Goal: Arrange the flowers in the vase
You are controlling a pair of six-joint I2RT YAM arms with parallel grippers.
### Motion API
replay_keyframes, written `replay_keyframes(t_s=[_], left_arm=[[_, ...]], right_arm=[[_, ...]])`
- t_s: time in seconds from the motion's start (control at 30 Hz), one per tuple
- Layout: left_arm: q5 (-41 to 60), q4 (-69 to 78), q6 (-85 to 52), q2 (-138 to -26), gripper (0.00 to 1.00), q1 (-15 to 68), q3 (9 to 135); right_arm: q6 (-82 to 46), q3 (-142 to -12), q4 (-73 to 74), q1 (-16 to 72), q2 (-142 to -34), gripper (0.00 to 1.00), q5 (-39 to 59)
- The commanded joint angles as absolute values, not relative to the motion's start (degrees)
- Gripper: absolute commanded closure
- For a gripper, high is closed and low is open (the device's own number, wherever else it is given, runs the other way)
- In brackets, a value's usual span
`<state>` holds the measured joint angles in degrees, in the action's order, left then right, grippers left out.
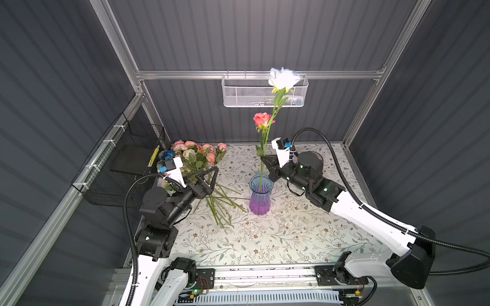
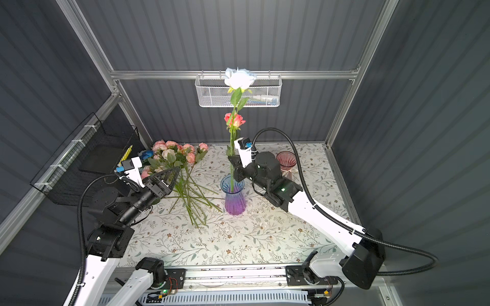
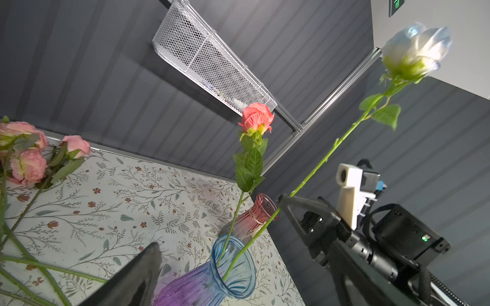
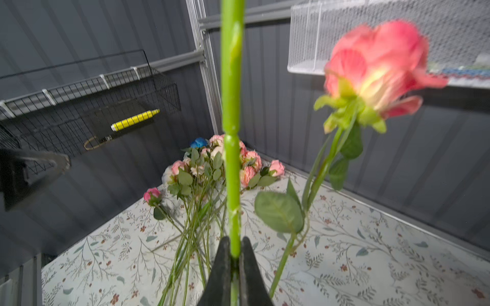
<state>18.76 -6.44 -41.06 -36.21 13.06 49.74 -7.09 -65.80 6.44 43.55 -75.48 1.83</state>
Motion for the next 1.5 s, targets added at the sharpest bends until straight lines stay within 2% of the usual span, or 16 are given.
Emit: replay_keyframes(t_s=[0.0,0.07,0.17,0.33,0.43,0.57,0.7,0.9,1.07,1.27,1.37,1.47], left_arm=[[15.73,-10.13,-40.08,-36.40,0.01,13.27,49.00],[15.20,-11.62,-40.08,-37.45,0.01,13.27,49.12],[14.11,-13.26,-40.30,-38.52,0.01,13.27,48.96],[11.56,-17.29,-40.52,-41.07,0.02,13.25,49.71],[9.66,-20.43,-40.33,-43.16,0.06,13.21,50.35],[5.58,-24.32,-40.85,-46.41,0.14,13.20,49.87],[3.32,-25.30,-41.57,-52.70,0.28,13.18,48.12],[3.55,-17.37,-43.33,-63.33,0.51,12.73,43.71],[4.32,-10.65,-42.21,-72.22,0.64,9.73,42.70],[2.75,-8.80,-41.55,-78.44,0.72,9.05,43.67],[0.98,-9.14,-40.81,-80.08,0.67,9.05,43.94],[0.36,-8.71,-39.78,-82.02,0.68,9.05,44.40]], right_arm=[[-9.79,-62.76,9.03,43.51,-74.13,0.91,0.32],[-11.01,-61.64,7.48,43.51,-73.13,0.73,0.10],[-12.74,-60.34,6.26,43.62,-70.64,0.55,0.67],[-16.39,-58.27,3.95,43.68,-66.17,0.41,1.78],[-18.72,-56.33,2.72,43.68,-62.33,0.37,2.26],[-21.35,-53.64,0.65,43.71,-57.18,0.35,3.23],[-22.65,-51.23,-1.71,43.68,-50.95,0.37,4.14],[-22.72,-49.71,-4.63,43.68,-45.27,0.40,3.68],[-22.41,-48.66,-6.31,43.70,-42.57,0.41,2.53],[-21.89,-47.48,-7.64,43.59,-40.33,0.41,1.30],[-21.53,-47.11,-7.91,43.63,-39.42,0.42,0.57],[-21.18,-47.04,-7.98,43.59,-38.98,0.42,0.13]])
